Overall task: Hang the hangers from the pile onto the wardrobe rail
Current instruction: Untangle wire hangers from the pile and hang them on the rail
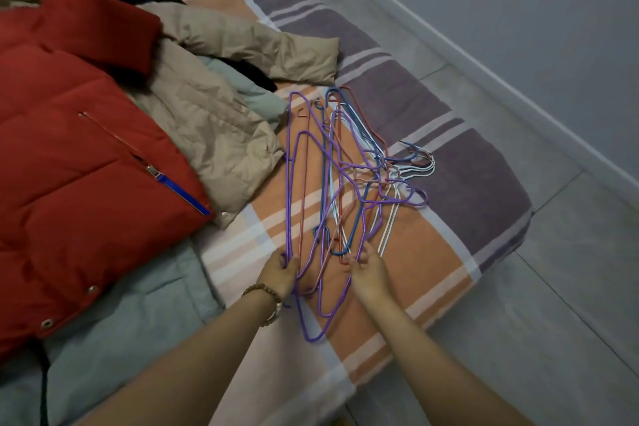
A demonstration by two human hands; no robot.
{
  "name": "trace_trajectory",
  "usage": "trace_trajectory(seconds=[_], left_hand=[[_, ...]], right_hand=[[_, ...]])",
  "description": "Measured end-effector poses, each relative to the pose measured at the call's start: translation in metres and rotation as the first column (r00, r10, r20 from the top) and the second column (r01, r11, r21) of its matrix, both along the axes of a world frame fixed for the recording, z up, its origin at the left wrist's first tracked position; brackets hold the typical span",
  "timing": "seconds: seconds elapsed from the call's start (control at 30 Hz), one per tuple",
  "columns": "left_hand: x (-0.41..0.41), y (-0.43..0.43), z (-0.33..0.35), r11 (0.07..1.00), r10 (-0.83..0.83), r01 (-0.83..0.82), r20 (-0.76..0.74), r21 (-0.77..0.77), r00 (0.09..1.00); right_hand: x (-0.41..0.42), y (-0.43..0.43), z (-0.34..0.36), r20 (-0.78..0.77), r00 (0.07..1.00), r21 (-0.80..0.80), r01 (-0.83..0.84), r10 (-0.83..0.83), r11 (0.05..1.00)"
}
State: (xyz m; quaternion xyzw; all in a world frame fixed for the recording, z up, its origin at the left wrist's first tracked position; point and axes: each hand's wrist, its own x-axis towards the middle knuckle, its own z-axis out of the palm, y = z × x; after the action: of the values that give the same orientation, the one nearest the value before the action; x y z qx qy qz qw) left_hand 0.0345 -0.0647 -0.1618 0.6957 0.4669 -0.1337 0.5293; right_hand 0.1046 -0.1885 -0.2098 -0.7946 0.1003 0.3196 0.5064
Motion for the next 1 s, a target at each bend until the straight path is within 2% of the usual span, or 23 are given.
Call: trace_trajectory(seconds=[0.1, 0.27, 0.47, 0.6, 0.7, 0.83, 0.9, 1.0], left_hand=[[0.0, -0.001, 0.002, 0.995, 0.084, -0.085, -0.024, -0.058, 0.996], [-0.007, -0.007, 0.002, 0.975, 0.126, -0.141, -0.097, -0.169, 0.987], [-0.007, -0.009, 0.027, 0.995, 0.065, -0.065, -0.003, -0.075, 0.998], [-0.003, 0.002, 0.068, 0.997, 0.075, -0.07, 0.139, -0.039, 0.988], [0.009, 0.008, 0.12, 0.998, -0.055, 0.054, 0.264, 0.012, 0.963], [0.034, 0.006, 0.207, 0.972, -0.227, 0.234, 0.408, 0.033, 0.884], [0.043, -0.003, 0.262, 0.936, -0.349, 0.324, 0.469, 0.138, 0.811], [0.049, -0.028, 0.346, 0.835, -0.515, 0.531, 0.54, 0.143, 0.665]], right_hand=[[-0.003, 0.0, 0.011, -0.047, 0.999, 0.094, 0.02, -0.016, 0.995], [-0.008, -0.002, 0.039, 0.005, 0.999, 0.198, -0.043, 0.043, 0.979], [-0.005, -0.008, 0.084, 0.005, 1.0, 0.388, 0.027, -0.031, 0.921], [-0.004, -0.015, 0.143, 0.038, 0.996, 0.48, 0.051, -0.079, 0.876], [-0.001, -0.024, 0.199, 0.085, 0.993, 0.526, 0.026, -0.083, 0.85], [0.008, -0.044, 0.287, 0.155, 0.979, 0.581, 0.02, -0.135, 0.814], [0.009, -0.059, 0.341, 0.203, 0.95, 0.625, 0.062, -0.238, 0.778], [0.001, -0.085, 0.423, 0.309, 0.874, 0.66, 0.087, -0.376, 0.746]])
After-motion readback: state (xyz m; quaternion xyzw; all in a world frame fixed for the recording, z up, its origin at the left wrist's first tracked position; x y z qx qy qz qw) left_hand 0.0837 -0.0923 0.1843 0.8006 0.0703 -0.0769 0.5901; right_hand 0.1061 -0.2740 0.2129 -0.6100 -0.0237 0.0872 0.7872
